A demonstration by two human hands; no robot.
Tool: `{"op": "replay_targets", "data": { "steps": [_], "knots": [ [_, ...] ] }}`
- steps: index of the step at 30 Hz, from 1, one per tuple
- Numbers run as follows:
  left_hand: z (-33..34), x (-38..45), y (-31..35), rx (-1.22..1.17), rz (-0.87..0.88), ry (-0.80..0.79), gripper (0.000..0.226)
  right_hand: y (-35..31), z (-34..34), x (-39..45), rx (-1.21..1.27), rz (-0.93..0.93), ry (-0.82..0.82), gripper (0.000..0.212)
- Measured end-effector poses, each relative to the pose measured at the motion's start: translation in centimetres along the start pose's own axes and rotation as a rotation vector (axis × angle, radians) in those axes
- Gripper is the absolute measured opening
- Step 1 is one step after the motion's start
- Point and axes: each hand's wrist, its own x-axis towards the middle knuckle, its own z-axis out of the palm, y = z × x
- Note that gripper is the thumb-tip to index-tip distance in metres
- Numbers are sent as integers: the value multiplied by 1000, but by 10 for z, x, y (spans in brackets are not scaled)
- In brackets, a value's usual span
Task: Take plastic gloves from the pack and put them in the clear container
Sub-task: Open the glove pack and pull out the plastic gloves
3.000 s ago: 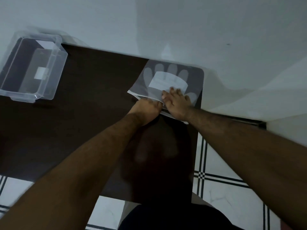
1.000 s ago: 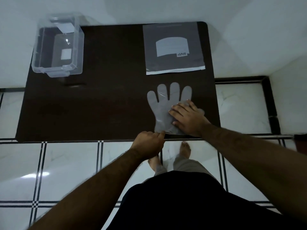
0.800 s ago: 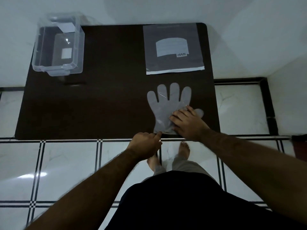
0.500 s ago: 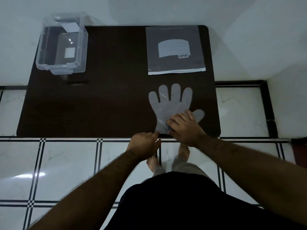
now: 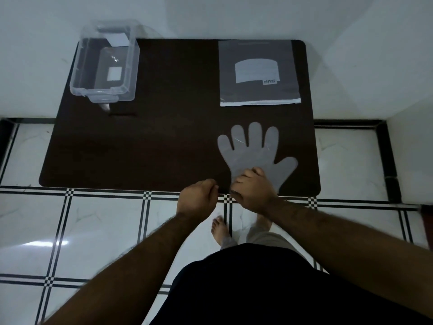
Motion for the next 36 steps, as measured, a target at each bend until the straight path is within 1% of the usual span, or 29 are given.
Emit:
{"op": "replay_targets", "data": {
  "steps": [4,7,8,10,13,14,16,17,19,21,23,24,28,30,32,33,34,36],
  "knots": [
    [3,-1,1,-59,-28,15,19,0,2,-1,36,19,33,21],
    [6,1,6,-154,-92,22,17,-3,-2,2,181,184,55,32],
    [7,3,9,-213,-134,24,16,-4,-4,3,249,250,68,33],
    [9,9,17,-385,-262,15,15,-6,-8,6,391,355,111,27],
    [10,25,30,-711,-541,-42,12,-9,-12,7,629,480,175,14],
    [9,29,34,-769,-610,-58,12,-10,-14,7,677,516,189,12],
    [10,35,37,-750,-652,-83,12,-10,-15,5,703,548,212,11],
    [13,37,36,-706,-644,-86,12,-8,-15,3,685,531,211,12],
    [15,38,34,-637,-640,-76,13,-4,-16,0,578,407,149,17],
    [17,38,33,-595,-652,-41,12,-1,-14,-3,314,229,20,24],
    [17,36,32,-582,-658,-9,12,-4,-9,-5,103,123,-98,32],
    [18,35,33,-587,-660,-2,12,-5,-8,-5,63,95,-108,30],
    [19,31,30,-637,-665,24,14,-6,-2,-4,66,62,-23,11],
    [18,32,33,-681,-681,38,13,-5,-2,-4,133,118,21,19],
    [16,34,34,-753,-709,47,12,-4,-8,-3,309,269,88,28],
    [15,36,35,-813,-733,40,11,-3,-12,-1,409,350,117,29],
    [14,37,37,-885,-762,24,11,-1,-15,1,487,427,149,28],
    [12,42,41,-1023,-820,-39,13,2,-20,7,562,557,239,19]
  ]
}}
